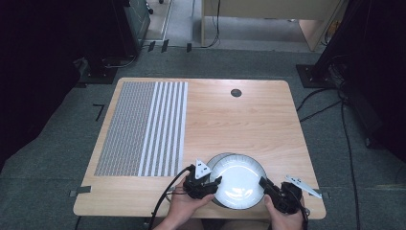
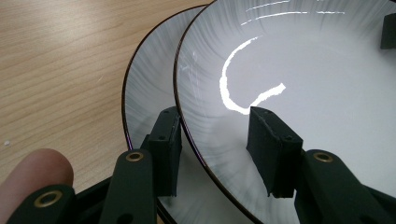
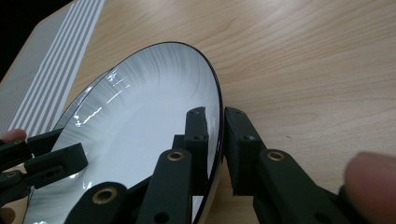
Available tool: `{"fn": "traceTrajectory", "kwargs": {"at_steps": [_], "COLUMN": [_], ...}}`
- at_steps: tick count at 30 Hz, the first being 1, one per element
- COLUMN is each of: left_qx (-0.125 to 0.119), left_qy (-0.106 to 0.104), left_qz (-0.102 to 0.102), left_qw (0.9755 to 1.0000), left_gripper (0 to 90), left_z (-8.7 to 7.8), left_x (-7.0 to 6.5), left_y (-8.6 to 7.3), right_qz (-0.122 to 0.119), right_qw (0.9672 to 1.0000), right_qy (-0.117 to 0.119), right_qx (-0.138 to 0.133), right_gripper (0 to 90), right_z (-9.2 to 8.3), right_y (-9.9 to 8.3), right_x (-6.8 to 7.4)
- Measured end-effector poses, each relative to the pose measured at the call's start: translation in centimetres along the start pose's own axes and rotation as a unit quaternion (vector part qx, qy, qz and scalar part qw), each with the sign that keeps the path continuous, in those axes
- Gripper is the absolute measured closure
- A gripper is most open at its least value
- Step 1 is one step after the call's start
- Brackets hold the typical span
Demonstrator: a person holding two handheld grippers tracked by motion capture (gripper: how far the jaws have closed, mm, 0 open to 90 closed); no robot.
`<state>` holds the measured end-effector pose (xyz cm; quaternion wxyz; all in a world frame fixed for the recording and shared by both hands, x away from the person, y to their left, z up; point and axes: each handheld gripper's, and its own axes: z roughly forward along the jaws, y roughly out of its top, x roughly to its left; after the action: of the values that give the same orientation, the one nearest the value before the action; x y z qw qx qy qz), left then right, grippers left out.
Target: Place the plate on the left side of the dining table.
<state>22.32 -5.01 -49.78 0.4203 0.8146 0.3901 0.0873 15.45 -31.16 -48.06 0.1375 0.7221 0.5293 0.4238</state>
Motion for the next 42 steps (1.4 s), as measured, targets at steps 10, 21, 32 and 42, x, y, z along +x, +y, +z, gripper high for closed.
{"fn": "traceTrajectory", "kwargs": {"at_steps": [10,21,32,42], "left_qx": [-0.004,-0.006,-0.035,-0.044], "left_qy": [-0.022,-0.036,-0.019,0.000], "left_qz": [-0.012,-0.065,-0.072,-0.099], "left_qw": [0.9997,0.9972,0.9966,0.9941], "left_gripper": [54.7,60.9,67.3,68.9], "left_z": [-0.1,-0.6,-2.9,-5.0], "left_x": [0.3,1.0,1.6,4.0], "left_y": [-0.2,0.1,1.0,1.1], "right_qz": [0.075,0.110,0.122,0.101], "right_qw": [0.9966,0.9928,0.9892,0.9904], "right_qy": [0.003,0.041,0.077,0.093], "right_qx": [-0.032,-0.024,-0.029,-0.014], "right_gripper": [84.5,84.5,84.5,84.4], "right_z": [0.1,0.3,0.1,1.7], "right_y": [-0.1,-0.2,0.4,1.6], "right_x": [-0.2,-0.8,0.2,2.9]}}
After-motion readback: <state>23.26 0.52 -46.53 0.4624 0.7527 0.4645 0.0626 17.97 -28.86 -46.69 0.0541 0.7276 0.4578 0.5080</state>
